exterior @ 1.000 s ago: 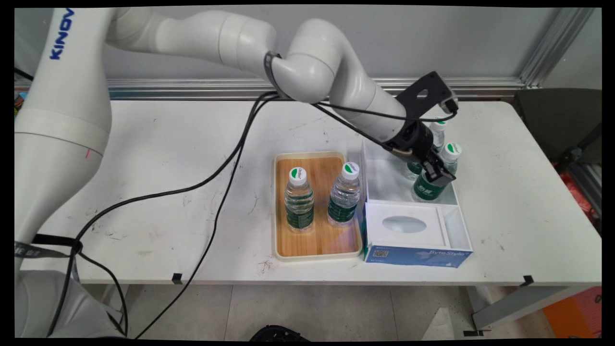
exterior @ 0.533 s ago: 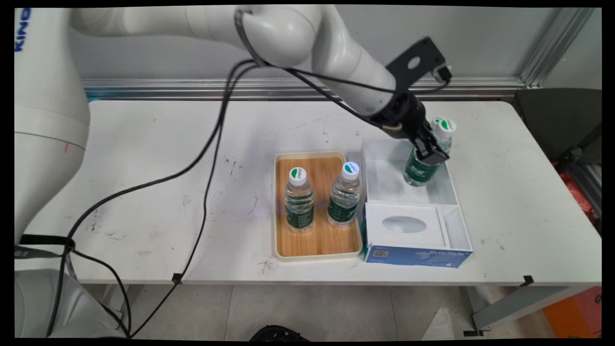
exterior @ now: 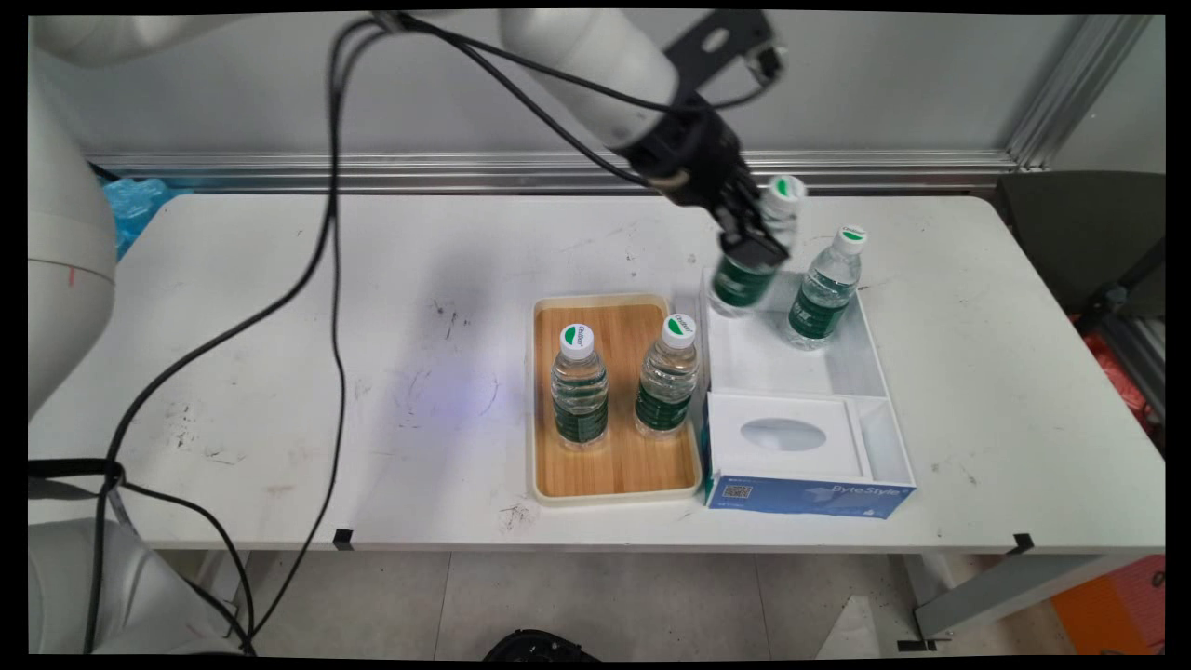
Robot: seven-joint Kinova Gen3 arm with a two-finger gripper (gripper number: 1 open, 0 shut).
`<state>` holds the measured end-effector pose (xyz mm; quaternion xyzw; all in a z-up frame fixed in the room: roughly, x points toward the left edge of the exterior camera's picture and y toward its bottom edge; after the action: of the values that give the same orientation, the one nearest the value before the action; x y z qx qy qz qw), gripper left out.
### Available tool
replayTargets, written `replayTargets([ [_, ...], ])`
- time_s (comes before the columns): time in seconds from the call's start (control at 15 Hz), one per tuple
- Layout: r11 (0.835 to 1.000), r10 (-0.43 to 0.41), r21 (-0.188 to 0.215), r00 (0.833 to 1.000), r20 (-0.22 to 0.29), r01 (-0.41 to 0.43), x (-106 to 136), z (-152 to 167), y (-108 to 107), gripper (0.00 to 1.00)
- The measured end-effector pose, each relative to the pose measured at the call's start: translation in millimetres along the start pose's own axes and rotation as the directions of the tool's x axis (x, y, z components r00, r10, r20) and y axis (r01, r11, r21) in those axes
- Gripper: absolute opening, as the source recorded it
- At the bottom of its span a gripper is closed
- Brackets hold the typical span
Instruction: Place the picked object on the tray
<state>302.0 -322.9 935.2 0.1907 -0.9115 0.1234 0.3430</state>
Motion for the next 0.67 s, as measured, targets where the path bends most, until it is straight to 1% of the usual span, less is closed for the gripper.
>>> replayTargets([
  [0.13,1.000,0.001,0.007,1.000,0.023,-0.001,-12,-19,-9,0.00],
  [0.33,1.000,0.000,0.006,0.999,0.049,-0.001,-30,-34,-16,0.00],
  [0.67,1.000,-0.002,-0.006,0.997,0.076,0.002,-62,-45,-24,0.00],
])
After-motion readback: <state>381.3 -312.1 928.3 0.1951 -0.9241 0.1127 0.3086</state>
